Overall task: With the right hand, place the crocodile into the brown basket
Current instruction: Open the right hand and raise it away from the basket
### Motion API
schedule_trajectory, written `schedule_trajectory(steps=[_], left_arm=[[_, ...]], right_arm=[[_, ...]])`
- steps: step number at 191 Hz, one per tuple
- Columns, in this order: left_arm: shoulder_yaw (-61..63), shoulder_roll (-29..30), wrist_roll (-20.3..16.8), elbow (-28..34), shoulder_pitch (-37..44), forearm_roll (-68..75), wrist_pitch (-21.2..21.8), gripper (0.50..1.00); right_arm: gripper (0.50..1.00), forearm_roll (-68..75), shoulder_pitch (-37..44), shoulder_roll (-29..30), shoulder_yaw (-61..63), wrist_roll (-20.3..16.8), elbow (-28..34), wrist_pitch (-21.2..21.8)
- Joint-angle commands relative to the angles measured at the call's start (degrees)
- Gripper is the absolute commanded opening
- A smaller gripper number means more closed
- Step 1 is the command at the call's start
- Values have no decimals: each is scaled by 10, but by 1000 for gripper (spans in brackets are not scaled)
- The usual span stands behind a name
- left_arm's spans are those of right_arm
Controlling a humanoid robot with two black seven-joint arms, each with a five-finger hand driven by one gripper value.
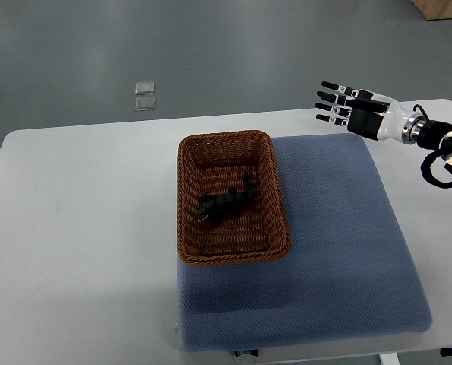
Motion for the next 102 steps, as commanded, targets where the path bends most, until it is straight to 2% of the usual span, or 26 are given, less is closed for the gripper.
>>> schedule_trajectory(steps=[1,32,65,102], left_arm=[[0,0,0,0,0,0,0,1000],[0,0,0,0,0,0,0,1000],[0,0,0,0,0,0,0,1000],[0,0,0,0,0,0,0,1000]], right_arm=[[930,45,-9,8,0,0,-5,-19],[932,48,-12,13,22,10,-6,-30],[934,40,-16,13,41,60,-4,-25],[934,38,-20,13,37,62,-1,-9]])
